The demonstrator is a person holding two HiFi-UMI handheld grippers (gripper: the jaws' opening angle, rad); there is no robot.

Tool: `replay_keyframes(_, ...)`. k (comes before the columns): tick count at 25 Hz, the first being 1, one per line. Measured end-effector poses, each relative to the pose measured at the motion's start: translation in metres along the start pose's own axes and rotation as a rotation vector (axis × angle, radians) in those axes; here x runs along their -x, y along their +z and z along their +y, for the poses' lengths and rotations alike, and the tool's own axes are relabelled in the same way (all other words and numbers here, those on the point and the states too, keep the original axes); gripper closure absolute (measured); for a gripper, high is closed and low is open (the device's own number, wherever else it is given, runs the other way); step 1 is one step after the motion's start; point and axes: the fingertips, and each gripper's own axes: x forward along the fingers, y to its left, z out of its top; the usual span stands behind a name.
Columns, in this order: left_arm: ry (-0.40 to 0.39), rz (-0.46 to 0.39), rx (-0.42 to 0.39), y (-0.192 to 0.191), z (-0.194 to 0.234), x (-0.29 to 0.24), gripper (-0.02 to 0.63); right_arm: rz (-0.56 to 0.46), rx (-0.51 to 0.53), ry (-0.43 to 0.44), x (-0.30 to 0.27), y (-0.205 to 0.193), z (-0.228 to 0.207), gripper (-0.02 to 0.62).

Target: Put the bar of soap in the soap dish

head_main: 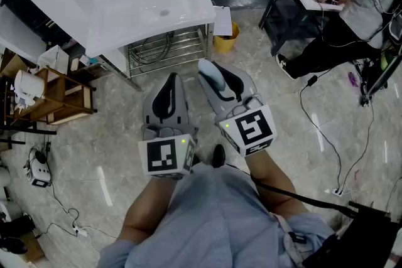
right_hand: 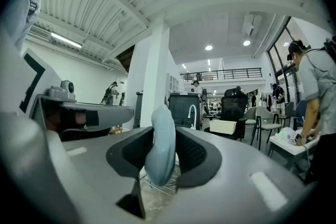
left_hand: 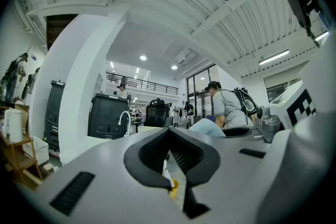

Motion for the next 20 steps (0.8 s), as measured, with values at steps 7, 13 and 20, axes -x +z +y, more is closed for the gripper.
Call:
replay_keyframes(7,0.020,-0.003,0.004,-0.001,-0.006,-0.004,0.600,0.004,-0.016,0.008,0.005,-0.004,-0.005,0.471)
replay_keyframes(13,0.026,0.000,-0.011,-0.002,-0.023,-0.015,0.600,-0.010,-0.018,0.024,0.011,-0.003,-0.023,0.471)
replay_keyframes(20,0.043,0.013,-0.024,-0.008,-0.037,-0.035,0.600,-0.022,-0.035,0.050,0.010,-0.006,-0.048,0.471)
